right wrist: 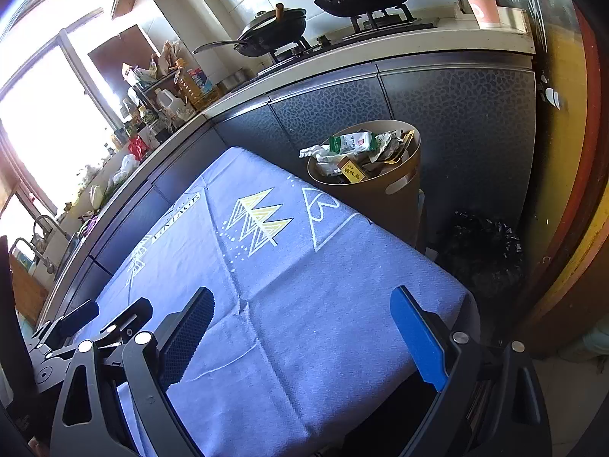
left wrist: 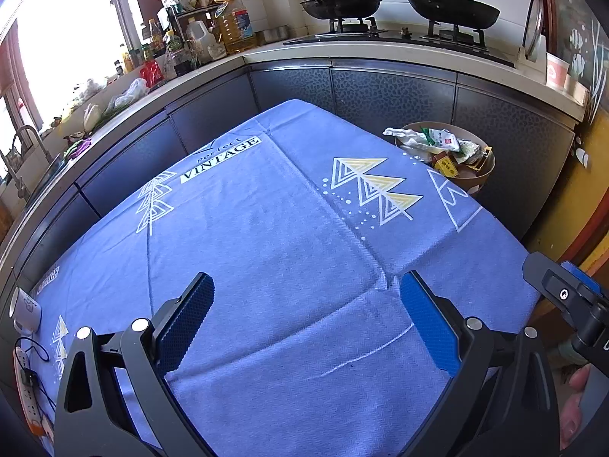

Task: Collect trash

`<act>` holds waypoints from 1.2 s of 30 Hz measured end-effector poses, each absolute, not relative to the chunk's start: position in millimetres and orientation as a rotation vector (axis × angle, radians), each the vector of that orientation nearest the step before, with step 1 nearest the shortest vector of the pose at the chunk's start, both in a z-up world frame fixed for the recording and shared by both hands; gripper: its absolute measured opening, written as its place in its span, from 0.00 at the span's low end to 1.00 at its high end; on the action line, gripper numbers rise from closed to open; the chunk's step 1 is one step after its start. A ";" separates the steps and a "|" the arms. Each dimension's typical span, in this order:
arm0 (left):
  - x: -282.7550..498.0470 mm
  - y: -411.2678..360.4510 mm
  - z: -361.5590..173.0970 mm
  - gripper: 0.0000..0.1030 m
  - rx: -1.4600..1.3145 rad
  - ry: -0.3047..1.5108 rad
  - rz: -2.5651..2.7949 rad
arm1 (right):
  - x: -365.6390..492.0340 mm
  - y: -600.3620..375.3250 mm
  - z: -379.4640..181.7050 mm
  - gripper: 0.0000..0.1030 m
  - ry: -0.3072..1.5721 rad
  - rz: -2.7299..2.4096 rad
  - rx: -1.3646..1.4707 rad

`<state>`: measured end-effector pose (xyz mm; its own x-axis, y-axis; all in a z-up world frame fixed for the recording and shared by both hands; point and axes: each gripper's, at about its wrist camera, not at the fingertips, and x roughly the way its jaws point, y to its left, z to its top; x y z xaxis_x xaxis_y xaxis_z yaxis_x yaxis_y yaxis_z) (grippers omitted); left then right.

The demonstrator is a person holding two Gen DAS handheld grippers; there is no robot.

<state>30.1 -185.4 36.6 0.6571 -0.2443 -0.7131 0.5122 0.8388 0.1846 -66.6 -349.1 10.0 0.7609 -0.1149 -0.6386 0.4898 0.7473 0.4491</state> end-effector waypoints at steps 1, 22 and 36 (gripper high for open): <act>30.4 -185.1 36.5 0.94 0.391 0.738 -0.440 | -66.0 -348.7 10.4 0.91 0.626 -0.354 0.647; 31.9 -184.2 34.2 0.94 0.394 0.741 -0.440 | -64.1 -345.0 12.1 0.91 0.627 -0.353 0.643; 29.5 -183.0 36.0 0.94 0.376 0.747 -0.479 | -63.7 -342.9 7.5 0.91 0.628 -0.353 0.644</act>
<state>29.5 -183.0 36.0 0.6353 -0.2784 -0.7203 0.5386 0.8282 0.1551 -63.7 -342.9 7.5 0.7603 -0.1134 -0.6396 0.4872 0.7508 0.4460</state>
